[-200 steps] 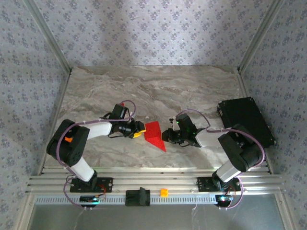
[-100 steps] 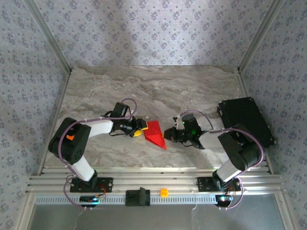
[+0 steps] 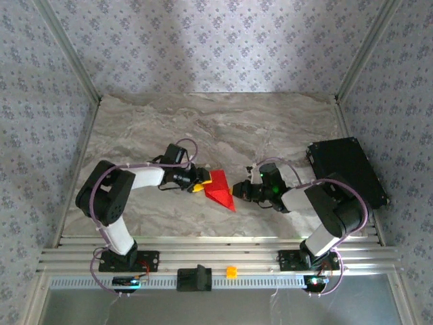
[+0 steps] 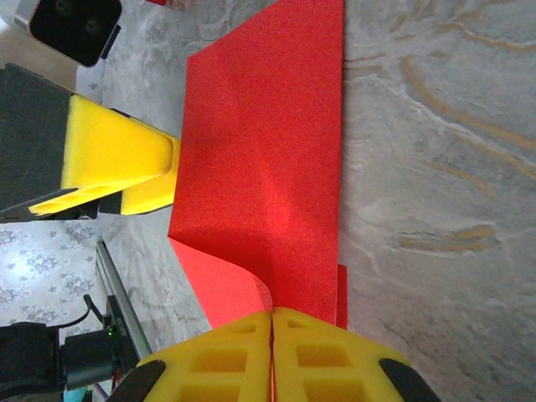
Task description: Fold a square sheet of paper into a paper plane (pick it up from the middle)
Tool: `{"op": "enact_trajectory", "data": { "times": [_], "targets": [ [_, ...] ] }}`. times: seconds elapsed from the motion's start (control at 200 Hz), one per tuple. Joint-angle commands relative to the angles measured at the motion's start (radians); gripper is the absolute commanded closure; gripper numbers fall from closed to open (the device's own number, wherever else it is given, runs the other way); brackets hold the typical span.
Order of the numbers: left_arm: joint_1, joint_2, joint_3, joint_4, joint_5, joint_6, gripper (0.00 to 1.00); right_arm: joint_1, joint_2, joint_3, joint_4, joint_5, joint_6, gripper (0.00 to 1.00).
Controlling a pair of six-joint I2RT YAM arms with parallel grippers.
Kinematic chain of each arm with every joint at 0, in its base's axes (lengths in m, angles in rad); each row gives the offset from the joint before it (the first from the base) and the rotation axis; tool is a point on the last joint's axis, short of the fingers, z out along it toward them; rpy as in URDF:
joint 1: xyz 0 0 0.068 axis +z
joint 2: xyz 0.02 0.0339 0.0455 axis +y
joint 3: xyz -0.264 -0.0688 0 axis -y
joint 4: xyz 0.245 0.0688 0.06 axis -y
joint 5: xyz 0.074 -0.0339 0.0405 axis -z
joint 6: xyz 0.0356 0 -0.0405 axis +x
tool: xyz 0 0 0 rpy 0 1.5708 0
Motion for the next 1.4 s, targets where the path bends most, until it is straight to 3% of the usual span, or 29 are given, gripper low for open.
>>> {"op": "enact_trajectory", "data": {
  "times": [0.0, 0.63, 1.079, 1.274, 1.394],
  "targets": [
    [-0.013, 0.022, 0.037, 0.026, 0.028, -0.002, 0.55, -0.011, 0.016, -0.018, 0.038, -0.016, 0.018, 0.91],
    [-0.041, 0.101, 0.073, 0.121, 0.08, -0.034, 0.63, -0.046, 0.081, -0.075, 0.194, -0.046, 0.078, 0.9],
    [-0.043, 0.105, 0.07, 0.145, 0.088, -0.05, 0.72, -0.049, 0.036, -0.075, 0.155, -0.043, 0.069, 0.88],
    [-0.043, 0.089, 0.057, 0.141, 0.074, -0.05, 0.8, -0.051, -0.008, -0.071, 0.107, -0.028, 0.062, 0.82],
    [-0.043, 0.063, 0.037, 0.144, 0.041, -0.057, 0.89, -0.05, -0.082, -0.057, -0.012, 0.022, 0.023, 0.71]
  ]
}}
